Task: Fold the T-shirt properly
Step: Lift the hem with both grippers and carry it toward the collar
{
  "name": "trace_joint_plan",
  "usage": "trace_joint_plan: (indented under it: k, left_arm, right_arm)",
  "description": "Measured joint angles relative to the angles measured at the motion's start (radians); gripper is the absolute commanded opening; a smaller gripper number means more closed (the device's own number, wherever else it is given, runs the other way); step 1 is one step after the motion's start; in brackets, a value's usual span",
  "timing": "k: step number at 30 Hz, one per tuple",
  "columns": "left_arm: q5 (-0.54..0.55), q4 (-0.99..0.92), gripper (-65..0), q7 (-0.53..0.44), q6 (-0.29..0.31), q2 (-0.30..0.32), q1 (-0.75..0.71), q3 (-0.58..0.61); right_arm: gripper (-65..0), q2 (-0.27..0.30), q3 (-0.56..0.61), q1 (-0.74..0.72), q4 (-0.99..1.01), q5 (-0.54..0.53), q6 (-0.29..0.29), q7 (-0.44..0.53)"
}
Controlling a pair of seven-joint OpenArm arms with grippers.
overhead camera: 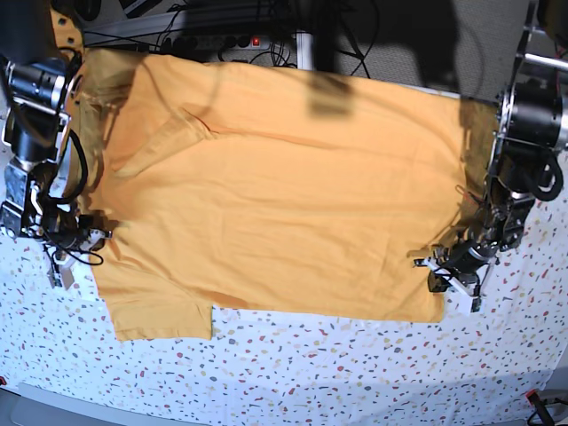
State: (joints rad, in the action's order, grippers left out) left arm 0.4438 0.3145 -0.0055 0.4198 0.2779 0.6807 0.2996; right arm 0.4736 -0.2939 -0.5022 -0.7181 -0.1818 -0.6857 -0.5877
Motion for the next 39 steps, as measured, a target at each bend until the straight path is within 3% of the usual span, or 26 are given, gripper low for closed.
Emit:
trace_joint_plan:
  k: [8,14,18,21,27,34,39]
  left_arm:
    - [-0.010,0.213,-65.0,0.024,-0.003,0.044,-0.109,-0.001]
    - [-0.008,0.346,-65.0,0.071,-0.001,0.077,-0.113,-0.001]
    - [-0.008,0.405,-65.0,0.151,-0.001,0.094,-0.119,-0.001]
    - [-0.010,0.446,-65.0,0.244,-0.001,0.093,-0.125,-0.051]
    - [0.102,0.575,-65.0,0.414,0.000,0.093,-0.160,-0.219]
    - [0.098,0.731,-65.0,0.478,0.014,0.094,-0.257,-0.288]
    - [0.100,0.790,-65.0,0.478,0.026,0.096,-0.322,-0.286]
  right_arm:
    - [-65.0,0.000,0.001,0.183,-0.274,-0.055,-0.001,-0.046]
    - [-65.0,0.000,0.002,0.257,-0.434,-0.056,-0.001,-0.065]
    - [-65.0,0.000,0.002,0.281,-0.510,-0.056,-0.001,-0.085]
    - [-65.0,0.000,0.002,0.293,-0.563,-0.057,-0.001,-0.092]
    - [-65.0,0.000,0.003,0.332,-0.670,-0.055,-0.002,-0.137]
    - [-65.0,0.000,-0.022,0.419,-0.818,-0.055,-0.004,-0.152]
    - [-65.0,0.000,-0.121,0.479,-0.876,-0.057,-0.004,-0.155]
